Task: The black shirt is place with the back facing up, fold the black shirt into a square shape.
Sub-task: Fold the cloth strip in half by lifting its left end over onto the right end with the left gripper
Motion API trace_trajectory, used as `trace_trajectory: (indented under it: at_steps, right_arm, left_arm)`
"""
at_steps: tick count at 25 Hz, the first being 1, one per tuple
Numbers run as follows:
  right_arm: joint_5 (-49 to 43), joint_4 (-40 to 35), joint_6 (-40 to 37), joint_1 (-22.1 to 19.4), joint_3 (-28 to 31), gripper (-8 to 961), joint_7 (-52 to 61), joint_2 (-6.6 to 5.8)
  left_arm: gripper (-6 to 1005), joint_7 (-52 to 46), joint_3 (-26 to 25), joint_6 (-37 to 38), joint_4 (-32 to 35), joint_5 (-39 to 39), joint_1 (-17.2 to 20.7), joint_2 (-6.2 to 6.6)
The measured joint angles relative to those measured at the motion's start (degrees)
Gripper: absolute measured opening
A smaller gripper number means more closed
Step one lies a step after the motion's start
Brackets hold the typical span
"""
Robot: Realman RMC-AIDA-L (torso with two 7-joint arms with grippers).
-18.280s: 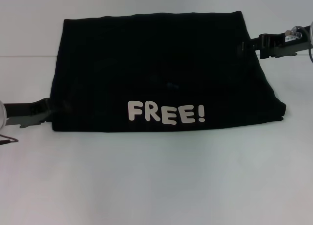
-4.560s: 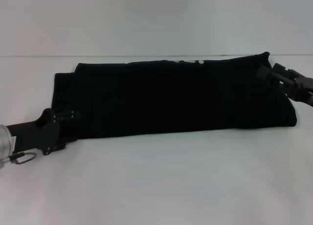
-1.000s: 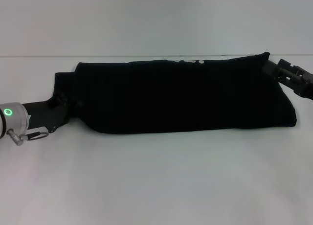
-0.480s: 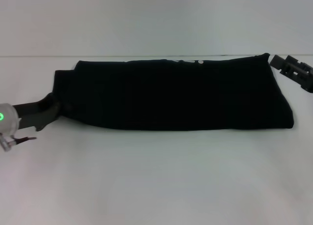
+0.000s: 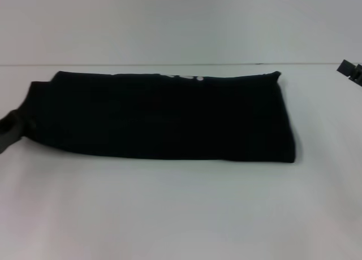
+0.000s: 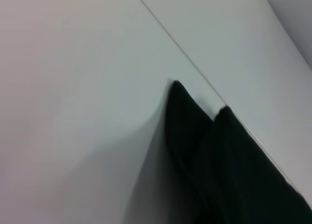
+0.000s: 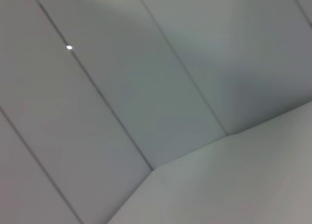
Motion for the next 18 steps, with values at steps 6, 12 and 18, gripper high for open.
trace_trajectory:
  at_steps: [6, 12, 18]
  right_arm:
    - [-0.2, 0.0, 0.9, -0.3, 1.8, 834, 0.4, -0.72]
    - [-0.3, 0.2, 0.6, -1.2, 2.1, 834, 0.2, -0.39]
    - [-0.3, 0.2, 0.0, -2.7, 2.1, 832, 0.0, -0.04]
  left_arm:
    - [33, -1.7, -2.3, -1.8, 2.4, -0.2, 1.8, 0.25]
    - [46, -1.9, -1.8, 1.4, 4.2, -0.7, 0.6, -0.08]
    - [59, -4.3, -0.8, 10.1, 10.0, -1.2, -5.3, -1.19]
